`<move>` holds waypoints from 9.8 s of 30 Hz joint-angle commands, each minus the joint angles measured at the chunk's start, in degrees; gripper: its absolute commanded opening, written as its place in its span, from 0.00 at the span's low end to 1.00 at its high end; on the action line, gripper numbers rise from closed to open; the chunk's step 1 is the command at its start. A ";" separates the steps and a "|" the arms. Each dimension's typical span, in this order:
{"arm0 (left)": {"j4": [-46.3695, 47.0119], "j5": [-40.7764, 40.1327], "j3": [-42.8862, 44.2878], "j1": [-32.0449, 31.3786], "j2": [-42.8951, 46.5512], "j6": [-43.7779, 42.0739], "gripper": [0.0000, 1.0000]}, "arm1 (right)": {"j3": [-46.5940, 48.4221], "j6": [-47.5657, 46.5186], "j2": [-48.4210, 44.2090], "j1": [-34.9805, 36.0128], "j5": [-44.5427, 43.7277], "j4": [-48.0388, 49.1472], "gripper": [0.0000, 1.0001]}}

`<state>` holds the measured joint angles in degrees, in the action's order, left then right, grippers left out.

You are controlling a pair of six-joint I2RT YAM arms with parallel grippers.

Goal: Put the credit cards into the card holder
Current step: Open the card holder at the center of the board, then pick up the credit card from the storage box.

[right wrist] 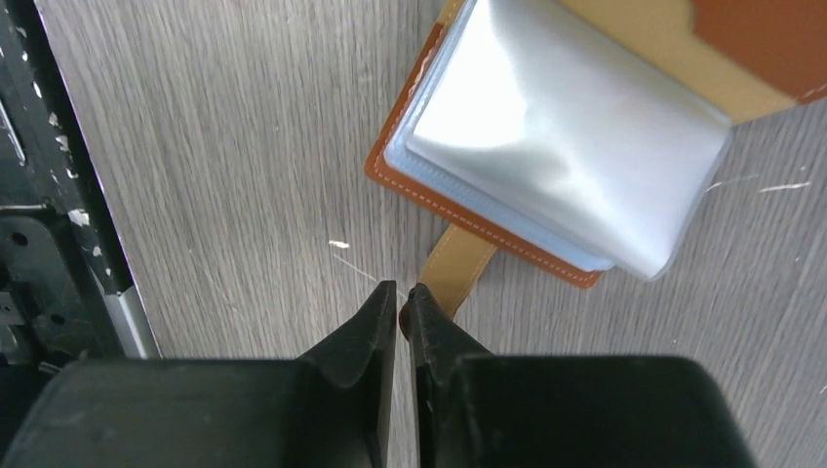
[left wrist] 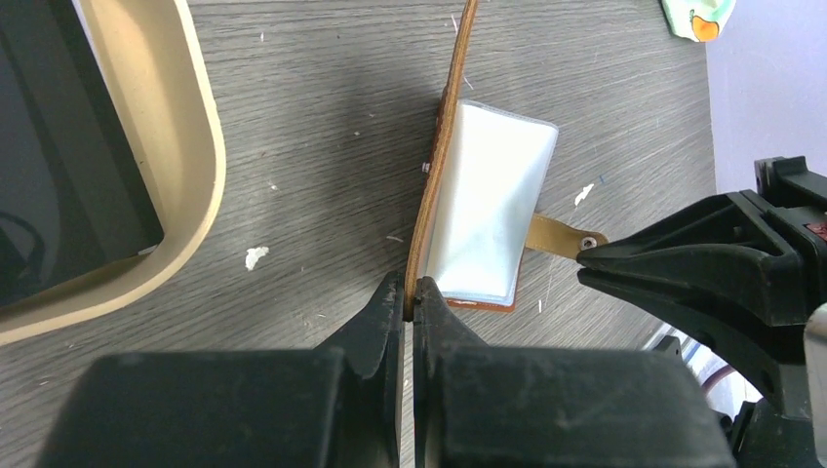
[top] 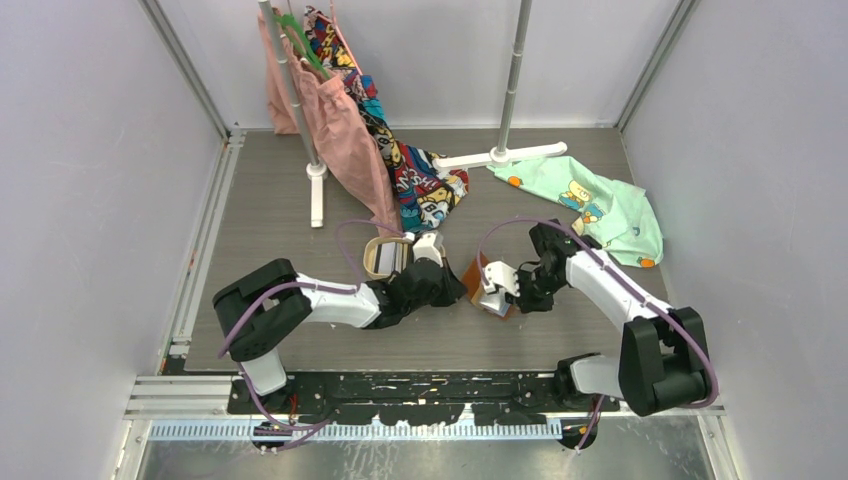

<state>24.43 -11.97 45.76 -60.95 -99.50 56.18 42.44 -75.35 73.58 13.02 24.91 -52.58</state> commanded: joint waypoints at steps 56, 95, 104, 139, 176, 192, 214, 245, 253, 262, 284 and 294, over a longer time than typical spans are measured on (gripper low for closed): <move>11.93 -11.95 2.57 -2.77 -7.45 8.40 0.00 | 17.94 75.17 27.73 -14.62 12.77 10.98 0.48; 12.47 -9.91 3.15 -3.31 -9.04 8.60 0.00 | 18.52 75.61 28.21 -17.29 30.08 10.38 0.47; 12.55 -9.74 3.02 -3.37 -8.91 8.54 0.00 | 18.53 75.60 28.31 -17.41 28.10 10.44 0.48; 12.66 -9.48 2.94 -3.44 -7.48 6.17 0.00 | 20.61 70.37 27.82 -17.41 12.32 6.72 0.12; 18.49 10.26 5.73 -0.39 -6.79 -8.77 0.17 | 21.92 65.71 24.22 -17.88 1.23 5.29 0.13; 0.73 18.36 25.18 -0.27 -20.78 -15.24 0.09 | 20.85 62.83 15.98 -24.22 4.02 4.33 0.30; -5.26 16.18 21.19 1.11 -8.73 -29.74 0.23 | 22.34 59.51 22.97 -23.12 6.34 2.07 0.12; -19.25 15.73 6.72 21.16 14.76 -33.81 0.79 | 16.18 57.30 -2.40 -22.41 30.55 17.36 0.97; -25.34 8.68 5.83 19.96 14.70 -31.20 0.66 | 16.10 56.58 -1.37 -19.65 28.90 17.10 0.96; -24.25 10.90 8.71 20.44 9.18 -23.66 0.42 | 16.19 55.68 0.16 -18.29 27.94 16.39 0.95; -27.00 15.65 13.43 20.25 0.27 -23.81 0.03 | 16.10 54.73 0.31 -18.29 27.02 15.73 0.95; -26.88 13.47 11.70 20.25 6.14 -25.75 0.00 | 16.12 54.40 0.43 -18.29 28.84 15.22 0.94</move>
<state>-2.55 3.01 57.98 -40.64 -98.17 32.53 57.06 -19.77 74.02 -5.37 51.99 -37.58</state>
